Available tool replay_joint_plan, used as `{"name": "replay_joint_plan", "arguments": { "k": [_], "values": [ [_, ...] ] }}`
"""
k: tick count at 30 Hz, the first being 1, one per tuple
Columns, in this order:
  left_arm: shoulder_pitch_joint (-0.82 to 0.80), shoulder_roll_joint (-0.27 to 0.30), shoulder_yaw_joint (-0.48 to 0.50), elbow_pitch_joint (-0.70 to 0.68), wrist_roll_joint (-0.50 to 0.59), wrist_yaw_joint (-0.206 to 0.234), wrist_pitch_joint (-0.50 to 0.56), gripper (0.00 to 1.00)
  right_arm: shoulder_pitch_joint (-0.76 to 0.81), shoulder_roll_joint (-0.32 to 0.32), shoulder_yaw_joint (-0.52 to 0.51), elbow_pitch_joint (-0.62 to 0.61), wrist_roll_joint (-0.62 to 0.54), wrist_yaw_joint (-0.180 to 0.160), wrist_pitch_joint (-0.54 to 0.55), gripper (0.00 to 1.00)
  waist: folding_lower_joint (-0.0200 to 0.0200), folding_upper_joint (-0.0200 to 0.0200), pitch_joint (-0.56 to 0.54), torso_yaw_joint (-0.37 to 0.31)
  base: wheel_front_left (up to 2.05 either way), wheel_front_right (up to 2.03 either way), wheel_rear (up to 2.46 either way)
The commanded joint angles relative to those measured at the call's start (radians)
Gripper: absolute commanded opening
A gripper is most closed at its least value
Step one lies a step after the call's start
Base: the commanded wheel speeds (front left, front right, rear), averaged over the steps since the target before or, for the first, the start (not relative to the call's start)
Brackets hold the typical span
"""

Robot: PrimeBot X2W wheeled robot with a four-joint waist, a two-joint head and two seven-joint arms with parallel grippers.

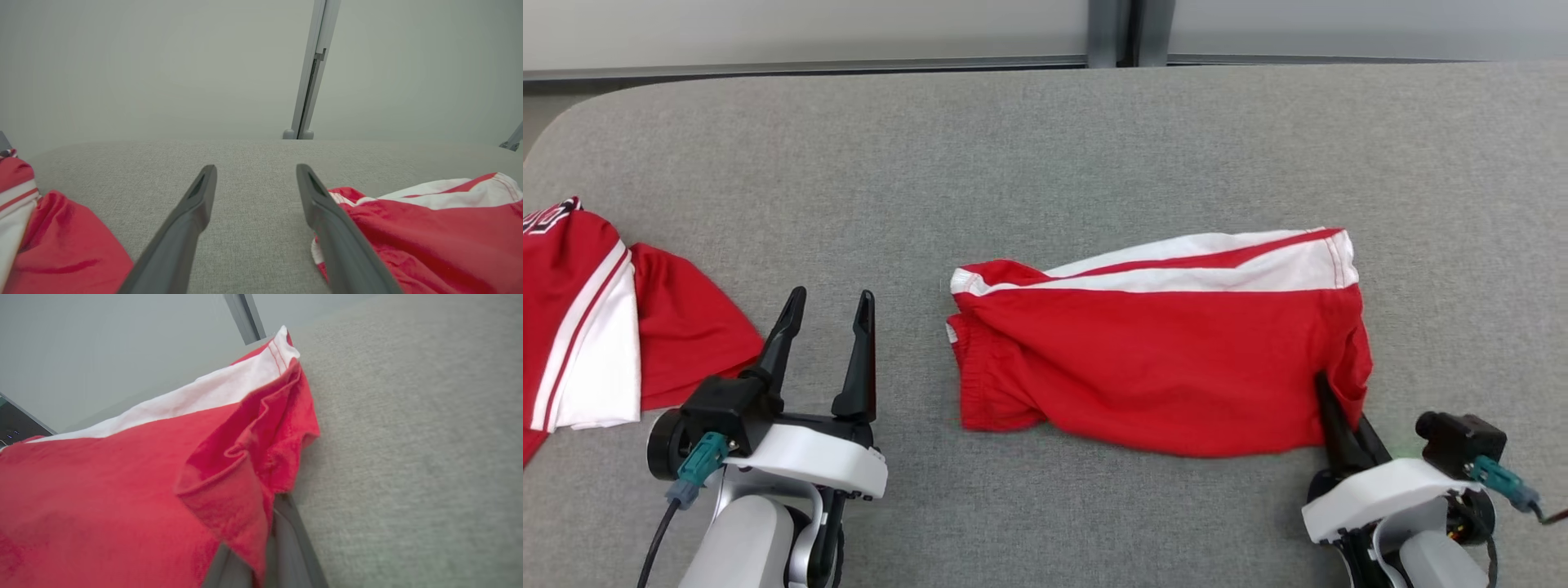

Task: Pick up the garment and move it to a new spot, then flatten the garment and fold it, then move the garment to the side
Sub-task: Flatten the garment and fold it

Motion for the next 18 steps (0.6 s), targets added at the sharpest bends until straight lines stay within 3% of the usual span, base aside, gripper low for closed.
{"name": "replay_joint_plan", "arguments": {
  "k": [1,11,18],
  "values": [
    [0.007,0.007,0.004,-0.005,-0.005,0.006,0.002,1.0,0.056,-0.006,-0.02,0.024,-0.006,-0.003,0.006,0.0,0.0,-0.0001,-0.008,-0.012,0.0,0.0,0.0],
    [0.027,0.011,-0.011,-0.017,-0.01,0.012,0.024,1.0,0.073,0.01,-0.073,-0.084,-0.115,-0.002,0.048,0.0,0.0,-0.0001,-0.037,-0.022,0.0,0.0,0.0],
    [0.031,0.011,-0.023,-0.018,-0.011,0.016,0.028,1.0,-0.006,0.036,0.046,-0.27,-0.226,-0.002,0.137,0.0,0.0,-0.0001,-0.054,-0.008,0.0,0.0,0.0]
  ]
}}
